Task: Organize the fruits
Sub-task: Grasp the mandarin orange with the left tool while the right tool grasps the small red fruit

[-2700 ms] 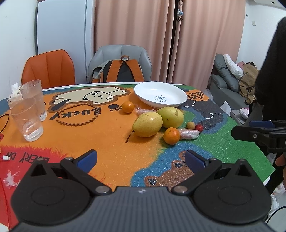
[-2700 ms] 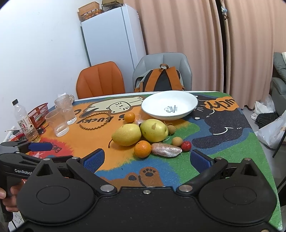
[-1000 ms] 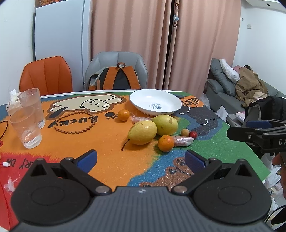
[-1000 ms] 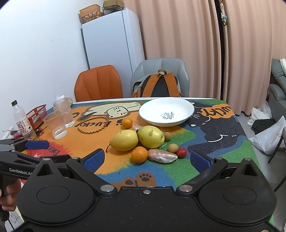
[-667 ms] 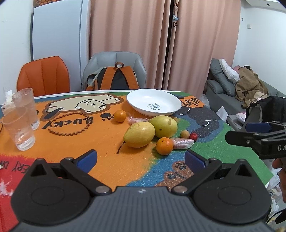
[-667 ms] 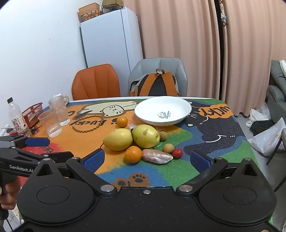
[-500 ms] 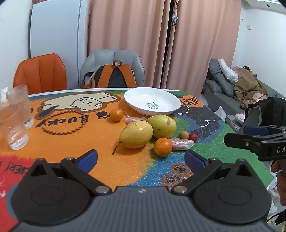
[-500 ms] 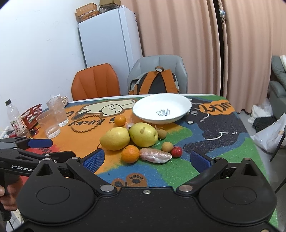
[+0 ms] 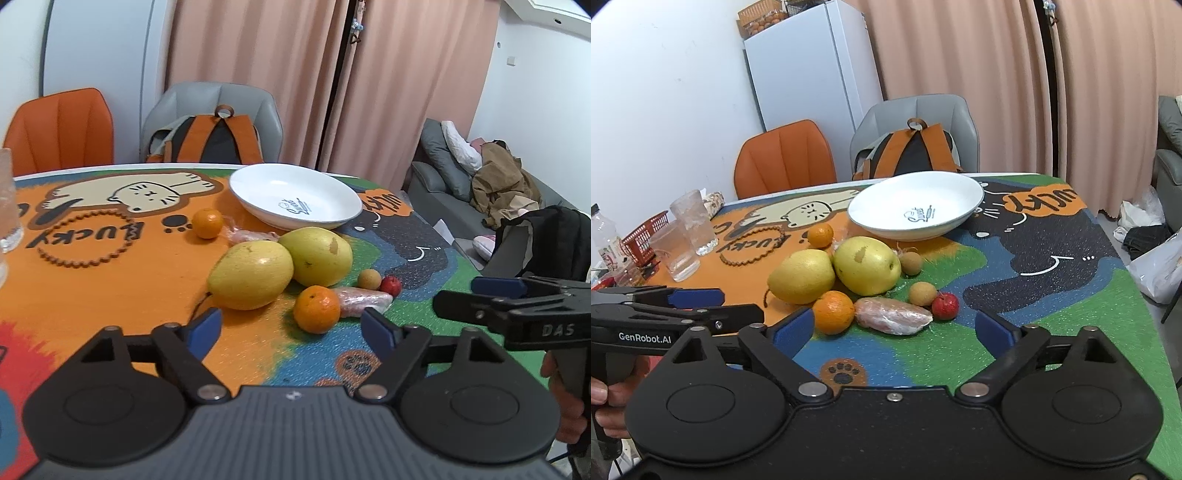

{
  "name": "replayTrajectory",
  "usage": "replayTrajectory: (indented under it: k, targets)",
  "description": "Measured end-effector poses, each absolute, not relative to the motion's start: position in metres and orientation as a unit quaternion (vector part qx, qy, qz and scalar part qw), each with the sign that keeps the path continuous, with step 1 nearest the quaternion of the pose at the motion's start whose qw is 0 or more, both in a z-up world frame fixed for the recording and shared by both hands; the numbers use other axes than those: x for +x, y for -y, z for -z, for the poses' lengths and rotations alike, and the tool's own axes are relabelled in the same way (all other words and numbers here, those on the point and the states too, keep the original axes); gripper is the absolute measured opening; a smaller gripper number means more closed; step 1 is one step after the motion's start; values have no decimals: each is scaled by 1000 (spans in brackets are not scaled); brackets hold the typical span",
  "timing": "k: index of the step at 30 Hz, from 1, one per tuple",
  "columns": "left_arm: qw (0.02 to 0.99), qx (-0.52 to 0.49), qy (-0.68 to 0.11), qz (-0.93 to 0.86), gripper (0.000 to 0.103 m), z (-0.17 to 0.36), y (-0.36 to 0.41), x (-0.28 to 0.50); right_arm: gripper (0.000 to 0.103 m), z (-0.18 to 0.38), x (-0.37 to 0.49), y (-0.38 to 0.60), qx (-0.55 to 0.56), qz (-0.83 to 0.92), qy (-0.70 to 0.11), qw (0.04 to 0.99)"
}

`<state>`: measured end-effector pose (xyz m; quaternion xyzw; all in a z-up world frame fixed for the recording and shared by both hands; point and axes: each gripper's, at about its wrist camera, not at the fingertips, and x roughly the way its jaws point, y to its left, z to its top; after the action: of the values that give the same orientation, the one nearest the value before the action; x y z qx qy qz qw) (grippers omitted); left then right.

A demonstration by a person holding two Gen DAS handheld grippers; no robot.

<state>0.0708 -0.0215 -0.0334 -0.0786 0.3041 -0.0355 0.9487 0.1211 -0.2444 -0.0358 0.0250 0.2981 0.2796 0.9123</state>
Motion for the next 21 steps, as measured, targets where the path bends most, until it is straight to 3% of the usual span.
replayTrajectory:
  k: [4, 9, 21]
  targets:
    - [947, -82, -308, 44, 69, 39, 28, 82, 78, 44, 135, 249, 41, -284, -307, 907]
    - [944, -84, -317, 49, 66, 47, 34, 96, 69, 53, 149, 252, 48, -286, -317, 903]
    - [935, -86, -342, 46, 56, 61, 44, 128, 58, 69, 183, 255, 61, -276, -345, 895]
